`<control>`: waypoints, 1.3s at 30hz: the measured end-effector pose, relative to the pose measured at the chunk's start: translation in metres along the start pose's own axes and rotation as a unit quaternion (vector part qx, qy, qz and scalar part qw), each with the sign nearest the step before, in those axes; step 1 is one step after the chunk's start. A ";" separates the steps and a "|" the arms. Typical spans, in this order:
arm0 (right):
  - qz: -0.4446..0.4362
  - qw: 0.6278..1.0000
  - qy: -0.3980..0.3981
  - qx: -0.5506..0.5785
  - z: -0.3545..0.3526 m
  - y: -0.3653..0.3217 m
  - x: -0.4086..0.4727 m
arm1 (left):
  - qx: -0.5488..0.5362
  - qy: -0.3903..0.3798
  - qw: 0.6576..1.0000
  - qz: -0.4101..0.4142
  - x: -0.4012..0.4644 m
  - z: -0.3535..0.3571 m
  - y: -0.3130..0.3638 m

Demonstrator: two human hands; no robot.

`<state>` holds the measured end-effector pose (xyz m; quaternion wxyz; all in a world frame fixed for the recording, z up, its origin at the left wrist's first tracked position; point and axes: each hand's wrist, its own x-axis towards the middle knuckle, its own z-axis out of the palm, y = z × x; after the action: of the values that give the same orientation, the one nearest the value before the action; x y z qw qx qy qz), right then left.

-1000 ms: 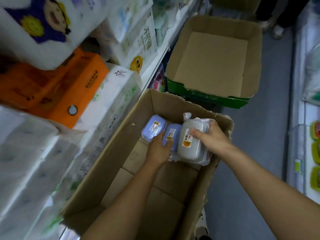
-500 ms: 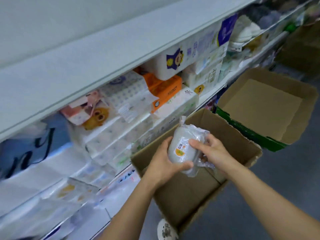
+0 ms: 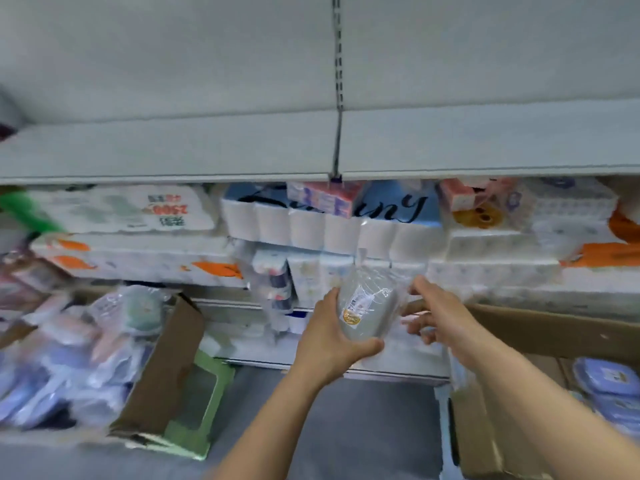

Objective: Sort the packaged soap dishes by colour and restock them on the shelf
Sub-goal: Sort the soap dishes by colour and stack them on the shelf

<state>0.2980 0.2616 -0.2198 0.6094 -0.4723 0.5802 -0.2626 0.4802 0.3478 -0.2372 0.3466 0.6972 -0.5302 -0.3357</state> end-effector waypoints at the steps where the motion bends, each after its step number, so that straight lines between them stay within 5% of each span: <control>1: -0.005 1.000 -0.020 -0.022 0.024 -0.007 0.003 | -0.004 0.019 1.000 -0.012 -0.004 -0.021 -0.014; 11: -0.035 0.968 -0.207 -0.141 0.323 -0.039 0.037 | -0.060 0.153 0.974 -0.156 -0.032 -0.234 -0.195; 20: 0.026 0.943 -0.284 -0.173 0.567 -0.029 0.076 | -0.042 0.218 0.920 -0.322 -0.041 -0.402 -0.368; 25: 0.009 0.924 -0.283 -0.256 0.639 -0.023 0.104 | -0.054 0.306 0.860 -0.404 -0.027 -0.463 -0.431; 29: -0.031 0.895 -0.297 -0.331 0.675 -0.017 0.115 | -0.116 0.247 0.869 -0.412 -0.006 -0.482 -0.464; 33: -0.053 0.865 -0.335 -0.371 0.703 -0.008 0.118 | 0.006 0.231 0.875 -0.424 -0.005 -0.494 -0.486; 36: -0.081 0.828 -0.333 -0.444 0.722 0.002 0.115 | 0.092 0.343 0.812 -0.463 -0.016 -0.513 -0.495; 39: -0.106 0.762 -0.344 -0.538 0.741 0.015 0.109 | 0.030 0.371 0.764 -0.527 -0.025 -0.533 -0.523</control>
<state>1.0235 0.3738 -0.3713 0.3823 -0.8398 0.3237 0.2093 1.1851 0.5436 -0.3887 0.2637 0.9471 0.0808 -0.1644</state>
